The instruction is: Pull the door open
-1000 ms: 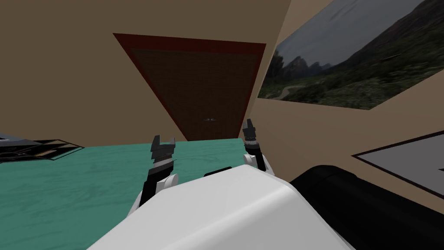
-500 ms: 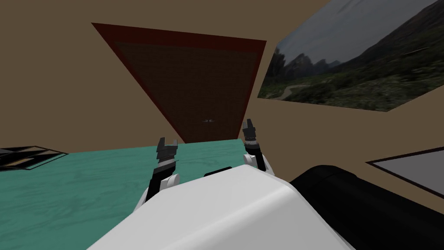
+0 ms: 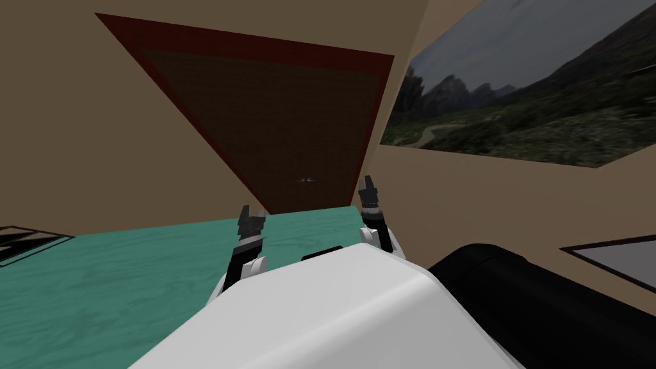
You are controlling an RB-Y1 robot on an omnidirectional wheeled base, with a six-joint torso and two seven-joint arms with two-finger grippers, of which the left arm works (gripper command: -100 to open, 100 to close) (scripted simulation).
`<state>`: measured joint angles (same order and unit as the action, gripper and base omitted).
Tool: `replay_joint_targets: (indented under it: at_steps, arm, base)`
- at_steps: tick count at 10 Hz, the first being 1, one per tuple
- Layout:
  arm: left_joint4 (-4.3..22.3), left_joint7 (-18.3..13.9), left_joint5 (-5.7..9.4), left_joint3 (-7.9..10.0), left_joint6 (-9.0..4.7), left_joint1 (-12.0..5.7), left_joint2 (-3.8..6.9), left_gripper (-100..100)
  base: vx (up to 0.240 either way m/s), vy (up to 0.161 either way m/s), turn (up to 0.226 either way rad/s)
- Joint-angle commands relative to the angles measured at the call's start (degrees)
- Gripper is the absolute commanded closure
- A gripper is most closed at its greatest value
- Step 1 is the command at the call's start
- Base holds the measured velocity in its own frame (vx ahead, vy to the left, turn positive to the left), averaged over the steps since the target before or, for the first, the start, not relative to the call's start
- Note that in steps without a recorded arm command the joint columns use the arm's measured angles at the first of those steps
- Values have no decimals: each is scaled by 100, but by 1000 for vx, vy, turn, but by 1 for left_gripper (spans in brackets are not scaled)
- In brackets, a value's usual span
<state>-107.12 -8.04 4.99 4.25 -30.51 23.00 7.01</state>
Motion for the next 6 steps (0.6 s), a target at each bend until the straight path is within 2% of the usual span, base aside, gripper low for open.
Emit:
replay_joint_targets:
  at_steps: [1,6]
  arm:
    - [232,-22,1,4,-84,-48,38,-100]
    - [904,-63,-8,5,-266,-229,125,-100]
  base:
    - [92,-16,-52]
    - [107,-8,-53]
